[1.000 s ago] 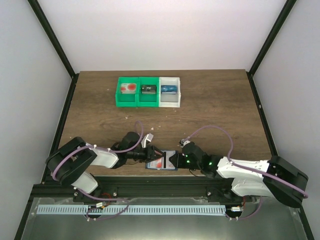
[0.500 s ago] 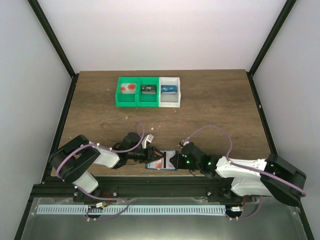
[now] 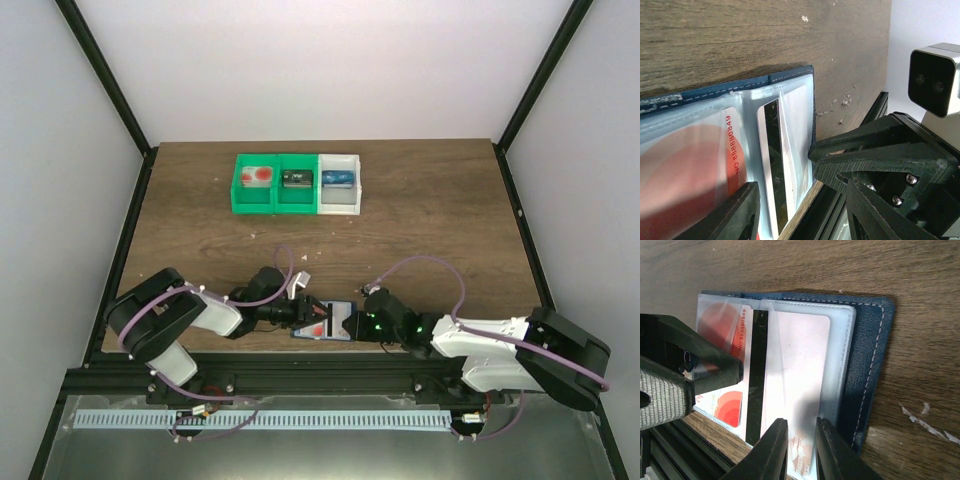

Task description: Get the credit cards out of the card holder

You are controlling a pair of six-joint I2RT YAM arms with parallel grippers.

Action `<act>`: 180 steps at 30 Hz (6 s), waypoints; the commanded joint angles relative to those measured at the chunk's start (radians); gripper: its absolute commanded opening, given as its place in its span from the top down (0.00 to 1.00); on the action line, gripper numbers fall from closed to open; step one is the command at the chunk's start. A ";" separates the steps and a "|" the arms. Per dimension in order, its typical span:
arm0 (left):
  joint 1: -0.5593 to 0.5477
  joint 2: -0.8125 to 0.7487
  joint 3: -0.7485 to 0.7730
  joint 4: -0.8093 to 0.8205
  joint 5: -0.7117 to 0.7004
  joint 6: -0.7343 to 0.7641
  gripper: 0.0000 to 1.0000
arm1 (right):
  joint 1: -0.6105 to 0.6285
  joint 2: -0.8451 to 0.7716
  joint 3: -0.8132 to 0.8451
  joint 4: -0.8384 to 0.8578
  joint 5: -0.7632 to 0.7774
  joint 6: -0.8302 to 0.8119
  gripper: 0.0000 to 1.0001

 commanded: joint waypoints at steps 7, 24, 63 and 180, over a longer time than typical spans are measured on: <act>-0.013 0.020 0.026 -0.005 -0.022 0.009 0.53 | 0.006 0.005 -0.028 0.011 0.009 0.008 0.82; -0.022 0.060 0.027 0.037 -0.010 -0.001 0.63 | 0.005 0.021 -0.034 0.023 0.006 0.011 0.85; -0.016 -0.147 -0.027 -0.111 -0.034 -0.038 1.00 | 0.006 -0.109 -0.081 0.024 0.034 -0.020 0.85; 0.157 -0.952 0.137 -0.595 -0.163 0.214 0.24 | 0.223 -0.275 0.178 0.234 0.370 -0.291 0.99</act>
